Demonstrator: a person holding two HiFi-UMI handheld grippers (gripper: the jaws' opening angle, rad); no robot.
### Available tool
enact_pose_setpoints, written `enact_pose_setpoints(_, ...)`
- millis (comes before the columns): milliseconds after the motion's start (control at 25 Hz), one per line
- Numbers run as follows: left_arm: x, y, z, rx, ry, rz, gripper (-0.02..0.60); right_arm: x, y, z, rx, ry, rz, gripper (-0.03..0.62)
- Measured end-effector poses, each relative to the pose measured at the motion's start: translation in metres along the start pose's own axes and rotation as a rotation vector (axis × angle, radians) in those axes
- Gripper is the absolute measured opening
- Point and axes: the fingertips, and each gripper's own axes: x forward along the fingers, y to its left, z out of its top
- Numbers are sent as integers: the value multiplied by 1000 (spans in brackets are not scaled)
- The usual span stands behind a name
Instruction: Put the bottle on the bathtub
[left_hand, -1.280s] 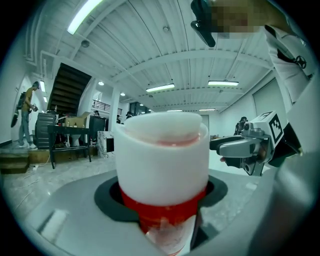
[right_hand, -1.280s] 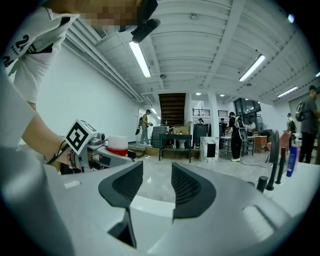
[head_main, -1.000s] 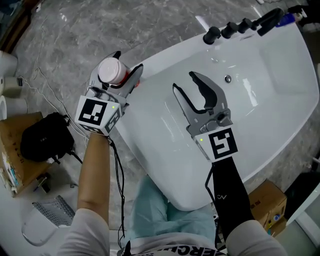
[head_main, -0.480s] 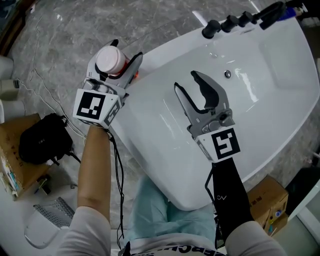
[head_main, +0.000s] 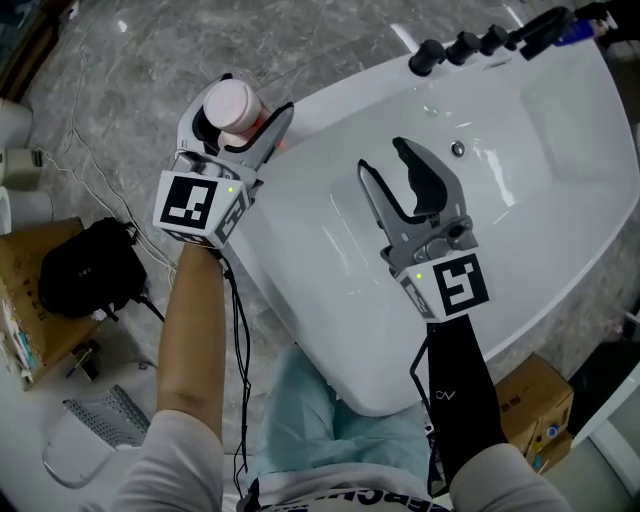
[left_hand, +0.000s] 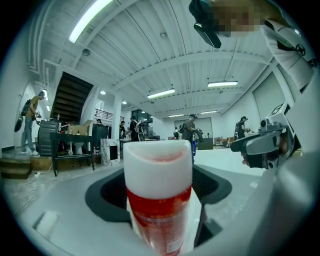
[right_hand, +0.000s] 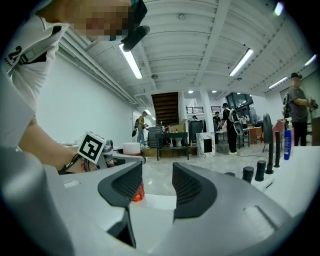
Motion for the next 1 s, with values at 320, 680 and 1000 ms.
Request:
enact_pose_setpoints(320,-25,-5,3,-18,42,35,492,-17,4,16,-11,4,-2,236)
enact_pose_setpoints(680,-77,-31,35,-55,56,95,494,-43,11,51,-29,10,-6,244)
enact_pose_setpoints(1000,-103,-90,103,-31,39,148,494,-87,13,98,-49,-11,31,255)
